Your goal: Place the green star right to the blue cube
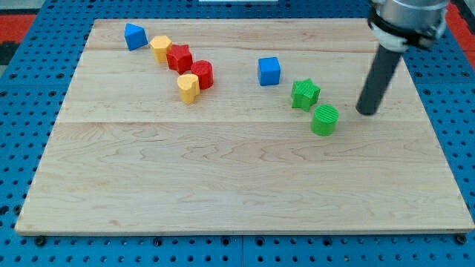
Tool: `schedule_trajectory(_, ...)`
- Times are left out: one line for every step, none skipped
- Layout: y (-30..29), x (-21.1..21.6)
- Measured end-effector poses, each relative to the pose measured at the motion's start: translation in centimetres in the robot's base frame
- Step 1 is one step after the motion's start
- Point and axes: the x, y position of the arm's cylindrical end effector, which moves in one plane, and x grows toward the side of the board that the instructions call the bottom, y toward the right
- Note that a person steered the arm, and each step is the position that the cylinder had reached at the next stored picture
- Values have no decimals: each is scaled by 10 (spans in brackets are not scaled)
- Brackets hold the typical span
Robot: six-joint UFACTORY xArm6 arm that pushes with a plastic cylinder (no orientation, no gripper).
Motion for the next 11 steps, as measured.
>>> schedule_trajectory(-66,-7)
schedule_trajectory(-109,-18)
schedule_trajectory(-74,-34)
schedule_trajectory(-56,-85)
schedule_trajectory(-36,-80)
schedule_trajectory(-45,-20)
schedule_trajectory(-110,-8)
schedule_trajectory(-114,-50)
schedule_trajectory(-106,-97)
schedule_trajectory(-103,-124)
schedule_trajectory(-101,-64)
